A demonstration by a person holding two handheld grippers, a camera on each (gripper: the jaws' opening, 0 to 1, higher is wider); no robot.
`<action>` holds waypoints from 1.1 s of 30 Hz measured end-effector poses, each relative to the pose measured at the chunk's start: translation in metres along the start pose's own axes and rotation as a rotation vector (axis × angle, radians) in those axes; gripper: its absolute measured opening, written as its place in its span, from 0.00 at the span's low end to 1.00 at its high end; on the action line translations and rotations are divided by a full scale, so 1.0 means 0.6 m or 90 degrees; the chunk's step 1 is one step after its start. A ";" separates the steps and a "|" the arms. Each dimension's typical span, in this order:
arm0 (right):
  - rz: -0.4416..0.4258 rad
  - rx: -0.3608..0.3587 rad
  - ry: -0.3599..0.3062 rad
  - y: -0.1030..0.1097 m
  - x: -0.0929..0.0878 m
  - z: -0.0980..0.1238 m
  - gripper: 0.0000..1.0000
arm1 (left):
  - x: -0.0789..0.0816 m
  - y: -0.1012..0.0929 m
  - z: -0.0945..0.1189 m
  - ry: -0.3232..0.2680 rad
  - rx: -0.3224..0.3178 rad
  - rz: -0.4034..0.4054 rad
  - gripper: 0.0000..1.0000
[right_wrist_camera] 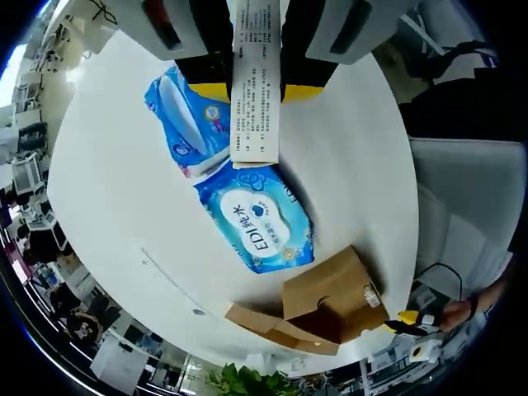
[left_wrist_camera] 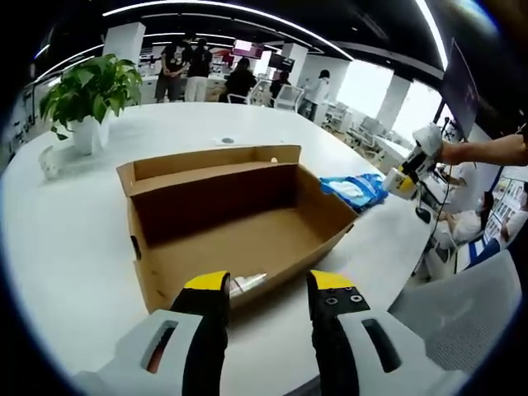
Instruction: Operate the shoe box by opening the lid, removing the specified soft item, and placing it in the target area until the item is outside and the box remains undamaged.
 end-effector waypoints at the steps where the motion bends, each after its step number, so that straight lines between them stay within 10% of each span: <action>1: 0.004 -0.001 0.001 -0.005 0.002 0.001 0.17 | 0.000 0.001 0.000 0.000 0.000 0.000 0.38; 33: 0.094 -0.033 0.014 -0.124 0.083 -0.017 0.17 | -0.009 0.030 0.005 0.001 0.036 0.021 0.39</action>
Point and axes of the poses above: the point that each gripper's makers call its tool centre point, and the gripper's own axes: z roughly backward along the fingers, y roughly to its left, x roughly out of its top, the point moved 7 cm from there along z, roughly backward along the fingers, and after that the axes turned 7 degrees about -z, right-handed, at the moved point
